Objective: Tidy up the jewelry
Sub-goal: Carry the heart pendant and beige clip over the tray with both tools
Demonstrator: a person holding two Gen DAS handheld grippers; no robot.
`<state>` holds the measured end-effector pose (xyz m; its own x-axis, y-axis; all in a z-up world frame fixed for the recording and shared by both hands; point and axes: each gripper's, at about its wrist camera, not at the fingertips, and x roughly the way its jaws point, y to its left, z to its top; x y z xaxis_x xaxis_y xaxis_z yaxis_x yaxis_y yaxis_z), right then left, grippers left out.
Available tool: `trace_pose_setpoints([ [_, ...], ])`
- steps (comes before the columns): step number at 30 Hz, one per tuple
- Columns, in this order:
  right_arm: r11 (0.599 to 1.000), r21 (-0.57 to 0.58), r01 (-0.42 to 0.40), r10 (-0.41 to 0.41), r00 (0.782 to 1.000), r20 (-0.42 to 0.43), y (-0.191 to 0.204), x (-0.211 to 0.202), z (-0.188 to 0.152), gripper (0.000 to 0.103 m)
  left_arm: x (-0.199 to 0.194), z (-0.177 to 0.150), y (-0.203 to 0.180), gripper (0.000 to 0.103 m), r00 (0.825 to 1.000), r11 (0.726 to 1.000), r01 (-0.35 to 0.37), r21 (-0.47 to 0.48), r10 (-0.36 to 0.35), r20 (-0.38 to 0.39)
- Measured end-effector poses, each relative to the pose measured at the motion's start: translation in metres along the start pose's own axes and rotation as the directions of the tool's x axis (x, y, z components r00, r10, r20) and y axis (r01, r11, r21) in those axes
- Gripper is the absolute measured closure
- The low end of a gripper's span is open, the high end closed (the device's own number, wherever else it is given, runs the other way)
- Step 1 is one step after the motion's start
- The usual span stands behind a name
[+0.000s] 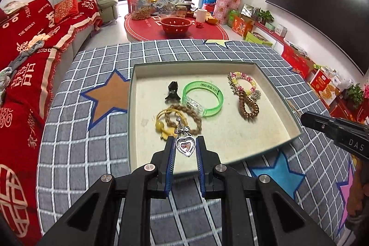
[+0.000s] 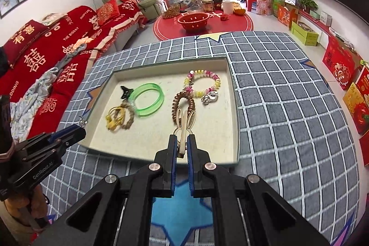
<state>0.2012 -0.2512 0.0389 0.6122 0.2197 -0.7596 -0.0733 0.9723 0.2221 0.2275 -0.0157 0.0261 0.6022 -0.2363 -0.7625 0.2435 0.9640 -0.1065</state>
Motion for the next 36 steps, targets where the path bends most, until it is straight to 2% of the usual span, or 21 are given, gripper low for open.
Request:
trace_pose_setpoints([
  [9,0.999,0.028,0.030,-0.029,0.998,-0.049,-0.016,0.040,0.015,0.094,0.040,0.018,-0.016,0.072,0.999,0.999,0.007,0.040,-0.005,-0.049],
  [19,0.998,0.055,0.043,-0.038,0.995,-0.093,-0.029,0.076,0.023,0.094,0.073,0.020,-0.029,0.072,0.995,0.999,0.000,0.053,0.005,-0.095],
  [27,0.998,0.035,0.052,-0.047,0.992,-0.119,-0.026,0.090,0.018,0.094,0.084,0.016,-0.031,0.072,0.993,0.998,-0.012,0.062,0.019,-0.113],
  [36,0.997,0.022,0.070,-0.066,0.988,-0.139,-0.024,0.095,0.016,0.093,0.086,0.013,-0.044,0.072,0.992,0.989,-0.061,0.136,0.076,-0.104],
])
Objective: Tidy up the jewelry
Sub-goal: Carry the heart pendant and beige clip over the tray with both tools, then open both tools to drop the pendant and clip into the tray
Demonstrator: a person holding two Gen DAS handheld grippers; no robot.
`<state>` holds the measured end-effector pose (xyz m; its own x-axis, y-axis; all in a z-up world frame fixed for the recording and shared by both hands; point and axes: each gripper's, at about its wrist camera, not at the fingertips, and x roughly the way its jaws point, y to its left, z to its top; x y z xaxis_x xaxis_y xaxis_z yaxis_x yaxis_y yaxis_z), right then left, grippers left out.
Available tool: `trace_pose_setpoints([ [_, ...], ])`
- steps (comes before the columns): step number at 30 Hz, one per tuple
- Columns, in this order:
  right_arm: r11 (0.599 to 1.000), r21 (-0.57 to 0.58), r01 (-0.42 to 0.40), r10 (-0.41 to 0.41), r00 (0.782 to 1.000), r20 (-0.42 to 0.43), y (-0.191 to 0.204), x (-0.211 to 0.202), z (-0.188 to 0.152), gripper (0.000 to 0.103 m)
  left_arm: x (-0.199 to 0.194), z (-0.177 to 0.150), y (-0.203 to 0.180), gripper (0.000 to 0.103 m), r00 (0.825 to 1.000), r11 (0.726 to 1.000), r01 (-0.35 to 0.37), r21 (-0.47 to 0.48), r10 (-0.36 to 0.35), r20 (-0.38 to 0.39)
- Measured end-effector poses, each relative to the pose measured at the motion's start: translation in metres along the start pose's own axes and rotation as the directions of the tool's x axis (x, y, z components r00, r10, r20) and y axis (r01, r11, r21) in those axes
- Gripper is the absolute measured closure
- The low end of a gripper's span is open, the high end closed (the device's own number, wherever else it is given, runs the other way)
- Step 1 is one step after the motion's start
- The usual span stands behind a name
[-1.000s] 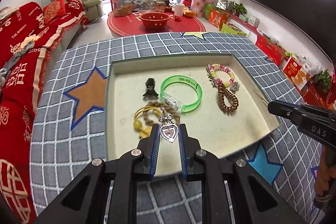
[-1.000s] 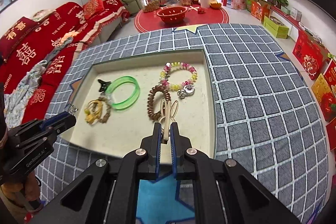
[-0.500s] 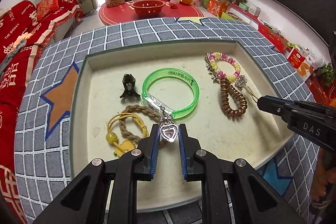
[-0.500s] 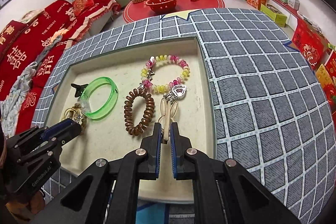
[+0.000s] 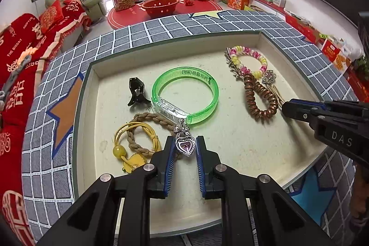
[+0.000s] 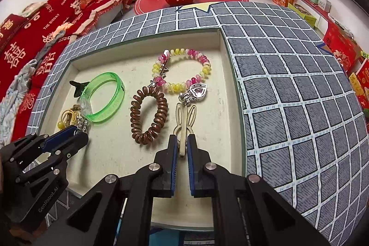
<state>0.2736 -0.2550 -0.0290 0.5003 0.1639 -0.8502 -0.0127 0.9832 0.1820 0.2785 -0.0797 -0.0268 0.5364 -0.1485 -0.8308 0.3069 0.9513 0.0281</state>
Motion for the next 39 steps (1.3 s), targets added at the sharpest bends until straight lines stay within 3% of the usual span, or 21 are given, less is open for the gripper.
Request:
trace_pose_setpoints([
  [7,1.000,0.010,-0.008,0.008,1.000,-0.013,-0.002,0.000,0.002,0.090,-0.001,0.001,0.001,0.072,1.000,1.000,-0.002,-0.001,0.002,-0.005],
  [11,0.999,0.032,-0.026,0.026,1.000,0.005,-0.005,-0.004,0.004,0.053,-0.003,0.001,0.001,0.072,1.000,1.000,-0.009,-0.011,0.009,-0.005],
  [12,0.999,0.031,-0.028,0.027,1.000,0.012,-0.005,-0.006,0.004,0.049,-0.004,0.001,0.002,0.072,1.000,1.000,-0.010,-0.014,0.009,-0.003],
  [28,0.996,0.049,-0.079,0.074,0.993,0.097,-0.001,-0.038,0.010,0.047,-0.018,0.001,0.017,0.070,0.997,0.996,-0.058,-0.062,0.061,0.038],
  [30,0.996,0.049,-0.079,0.074,0.992,0.100,0.000,-0.039,0.011,0.047,-0.020,0.001,0.019,0.018,0.996,0.995,-0.073,-0.071,0.076,0.039],
  [31,0.996,0.049,-0.080,0.075,0.992,0.101,0.000,-0.039,0.011,0.047,-0.025,-0.001,0.020,0.000,0.994,0.993,-0.087,-0.085,0.092,0.060],
  [33,0.996,0.047,-0.079,0.074,0.992,0.102,0.001,-0.039,0.010,0.046,-0.034,0.000,0.020,0.000,0.989,0.992,-0.098,-0.084,0.106,0.105],
  [39,0.996,0.056,-0.077,0.071,0.992,0.101,0.001,-0.040,0.011,0.046,-0.042,0.003,0.018,0.000,0.987,0.992,-0.107,-0.066,0.114,0.111],
])
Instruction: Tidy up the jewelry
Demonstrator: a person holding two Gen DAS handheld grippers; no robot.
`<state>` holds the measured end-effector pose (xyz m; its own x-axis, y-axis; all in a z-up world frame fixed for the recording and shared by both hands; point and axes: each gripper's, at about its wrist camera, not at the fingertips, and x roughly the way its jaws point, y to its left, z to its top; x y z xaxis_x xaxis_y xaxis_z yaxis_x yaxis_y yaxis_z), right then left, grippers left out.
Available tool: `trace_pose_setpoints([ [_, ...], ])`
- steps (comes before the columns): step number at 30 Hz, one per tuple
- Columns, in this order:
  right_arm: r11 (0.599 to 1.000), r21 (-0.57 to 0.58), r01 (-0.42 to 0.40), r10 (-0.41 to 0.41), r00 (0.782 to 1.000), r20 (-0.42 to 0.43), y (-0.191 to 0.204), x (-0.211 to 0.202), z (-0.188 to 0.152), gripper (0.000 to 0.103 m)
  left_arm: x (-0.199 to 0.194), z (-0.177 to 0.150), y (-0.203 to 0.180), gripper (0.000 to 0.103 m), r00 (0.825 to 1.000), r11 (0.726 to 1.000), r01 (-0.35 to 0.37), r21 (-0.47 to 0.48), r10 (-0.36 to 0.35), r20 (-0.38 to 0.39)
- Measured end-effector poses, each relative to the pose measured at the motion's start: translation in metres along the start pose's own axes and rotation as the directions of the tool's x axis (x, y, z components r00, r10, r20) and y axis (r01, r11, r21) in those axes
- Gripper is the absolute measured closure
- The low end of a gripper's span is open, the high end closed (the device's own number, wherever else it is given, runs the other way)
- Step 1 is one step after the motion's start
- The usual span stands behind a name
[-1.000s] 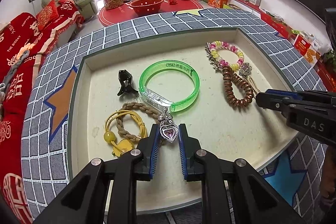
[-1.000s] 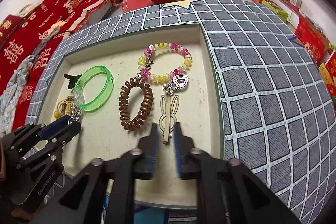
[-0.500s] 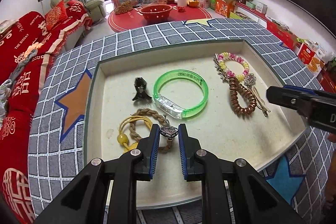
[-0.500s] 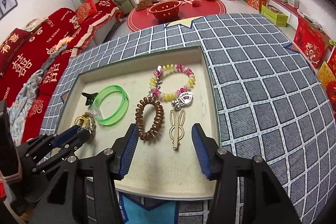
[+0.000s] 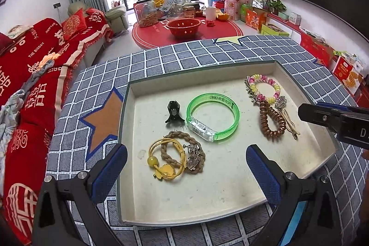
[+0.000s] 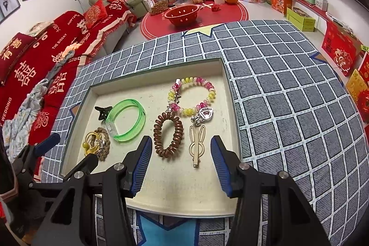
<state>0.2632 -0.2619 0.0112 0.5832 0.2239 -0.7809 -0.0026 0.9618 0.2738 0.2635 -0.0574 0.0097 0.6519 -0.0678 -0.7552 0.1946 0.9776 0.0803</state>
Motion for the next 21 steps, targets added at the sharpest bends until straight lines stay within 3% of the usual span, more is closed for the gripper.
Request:
trace_pose_setpoints([
  [2,1.000,-0.004,0.002,-0.002,1.000,-0.003,0.001,-0.001,-0.001,0.046,-0.002,-0.001,0.000,0.000,1.000,1.000,-0.008,0.002,0.008,-0.002],
  [5,1.000,-0.001,-0.002,0.002,1.000,-0.004,0.003,-0.003,-0.004,0.025,-0.007,-0.005,0.001,0.000,1.000,1.000,-0.024,0.002,0.024,0.000],
  [21,1.000,-0.025,0.018,-0.017,1.000,0.017,0.016,-0.024,-0.032,0.020,-0.035,-0.036,0.013,0.000,1.000,0.998,-0.027,-0.052,0.026,-0.009],
])
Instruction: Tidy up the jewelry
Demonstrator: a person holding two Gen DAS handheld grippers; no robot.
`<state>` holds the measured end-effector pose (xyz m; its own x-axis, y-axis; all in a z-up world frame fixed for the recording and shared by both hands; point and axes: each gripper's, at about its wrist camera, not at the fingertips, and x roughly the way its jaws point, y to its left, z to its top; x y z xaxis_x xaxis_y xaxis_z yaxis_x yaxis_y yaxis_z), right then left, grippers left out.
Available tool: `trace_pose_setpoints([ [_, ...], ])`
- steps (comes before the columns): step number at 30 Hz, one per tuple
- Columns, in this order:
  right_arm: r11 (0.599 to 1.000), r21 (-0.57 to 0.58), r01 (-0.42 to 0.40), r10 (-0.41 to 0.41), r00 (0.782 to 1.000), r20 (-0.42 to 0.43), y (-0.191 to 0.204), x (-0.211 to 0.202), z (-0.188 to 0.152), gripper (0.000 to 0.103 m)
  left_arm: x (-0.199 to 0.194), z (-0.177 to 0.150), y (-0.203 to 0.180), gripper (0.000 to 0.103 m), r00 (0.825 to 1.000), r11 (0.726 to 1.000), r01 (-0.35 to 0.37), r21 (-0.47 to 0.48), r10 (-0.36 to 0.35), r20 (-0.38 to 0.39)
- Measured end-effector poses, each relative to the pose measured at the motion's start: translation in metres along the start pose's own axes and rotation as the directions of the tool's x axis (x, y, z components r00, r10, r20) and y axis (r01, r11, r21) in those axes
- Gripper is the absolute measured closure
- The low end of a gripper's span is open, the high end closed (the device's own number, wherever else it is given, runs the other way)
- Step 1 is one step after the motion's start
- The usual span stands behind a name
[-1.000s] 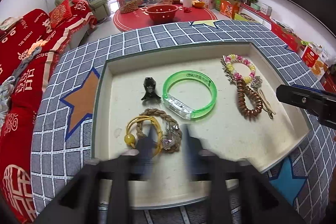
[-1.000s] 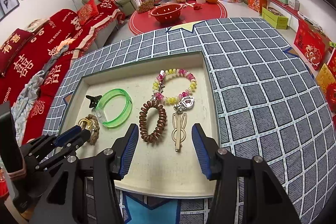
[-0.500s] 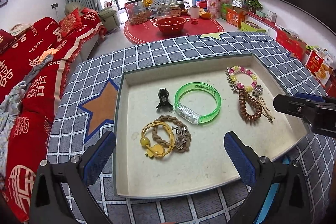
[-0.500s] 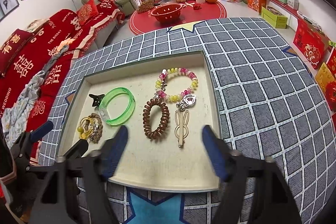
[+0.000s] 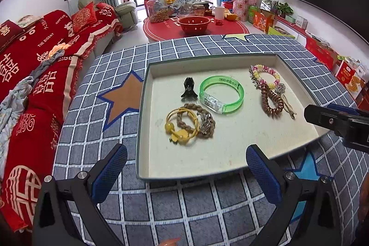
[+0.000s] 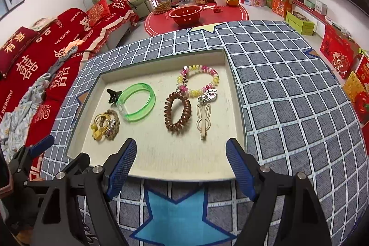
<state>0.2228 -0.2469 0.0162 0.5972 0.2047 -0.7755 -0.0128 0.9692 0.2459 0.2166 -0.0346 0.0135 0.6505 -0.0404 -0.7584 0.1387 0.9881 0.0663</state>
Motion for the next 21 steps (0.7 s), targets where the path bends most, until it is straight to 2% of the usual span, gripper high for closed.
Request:
trace_pose_setpoints([
  [5,1.000,0.006,-0.001,0.001,1.000,0.025,0.003,-0.008,-0.007,0.020,-0.010,-0.011,0.002,0.000,1.000,1.000,-0.018,-0.004,0.018,0.017],
  [11,0.998,-0.047,0.052,-0.050,0.998,0.039,0.014,-0.017,-0.017,0.019,-0.020,-0.024,0.008,0.000,0.999,0.999,-0.032,-0.037,0.033,0.026],
  [21,0.994,-0.068,0.083,-0.077,0.994,0.082,0.021,-0.035,-0.044,0.019,-0.041,-0.045,0.013,0.000,0.997,0.996,-0.044,-0.081,0.048,0.055],
])
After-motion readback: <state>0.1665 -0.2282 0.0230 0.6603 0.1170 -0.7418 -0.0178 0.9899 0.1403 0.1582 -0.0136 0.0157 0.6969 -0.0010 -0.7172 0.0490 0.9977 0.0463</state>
